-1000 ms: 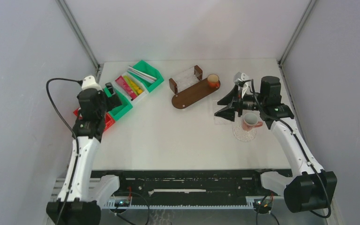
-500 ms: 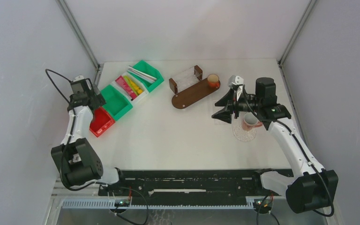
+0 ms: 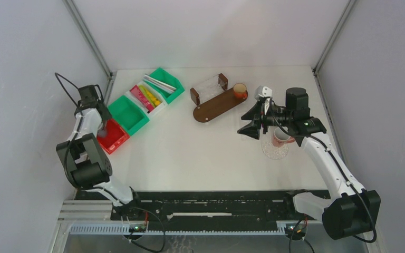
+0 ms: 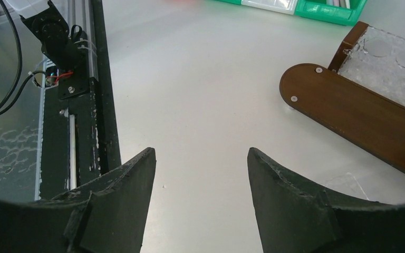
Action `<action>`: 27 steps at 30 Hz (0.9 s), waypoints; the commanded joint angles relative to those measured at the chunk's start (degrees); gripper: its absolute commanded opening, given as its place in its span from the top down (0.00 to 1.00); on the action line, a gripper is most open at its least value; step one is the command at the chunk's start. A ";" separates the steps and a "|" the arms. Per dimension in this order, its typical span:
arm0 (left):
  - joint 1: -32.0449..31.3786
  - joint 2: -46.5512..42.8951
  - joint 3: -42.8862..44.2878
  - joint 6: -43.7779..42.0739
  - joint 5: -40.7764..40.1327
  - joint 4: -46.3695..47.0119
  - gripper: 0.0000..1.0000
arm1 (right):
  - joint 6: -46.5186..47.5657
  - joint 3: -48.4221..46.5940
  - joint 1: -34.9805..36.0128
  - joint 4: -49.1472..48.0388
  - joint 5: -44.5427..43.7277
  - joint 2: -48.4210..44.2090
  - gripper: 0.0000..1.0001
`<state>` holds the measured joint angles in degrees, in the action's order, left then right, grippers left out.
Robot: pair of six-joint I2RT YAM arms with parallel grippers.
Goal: Prepare toiletry sets of a toothbrush and toothpaste on the tray
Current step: Pick up the cup from the storage box.
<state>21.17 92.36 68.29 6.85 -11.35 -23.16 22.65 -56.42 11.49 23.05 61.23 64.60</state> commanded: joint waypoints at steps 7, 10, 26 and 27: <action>2.54 4.53 4.59 -1.58 0.86 -2.04 0.67 | 1.58 -1.94 0.56 -0.03 -0.37 0.18 0.28; 2.59 5.33 5.16 -1.58 2.11 -2.73 0.73 | 1.75 -1.93 0.61 0.01 -0.48 0.18 0.28; 2.47 -5.21 3.29 -0.02 5.01 -1.88 1.00 | 1.78 -1.94 0.62 0.13 0.04 0.05 0.28; 2.33 -6.71 2.39 0.26 5.12 -1.29 1.00 | 1.79 -1.94 0.64 0.08 0.05 0.08 0.28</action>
<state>23.33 94.61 70.81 6.13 -7.16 -27.88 23.59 -56.42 11.75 23.83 60.51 64.84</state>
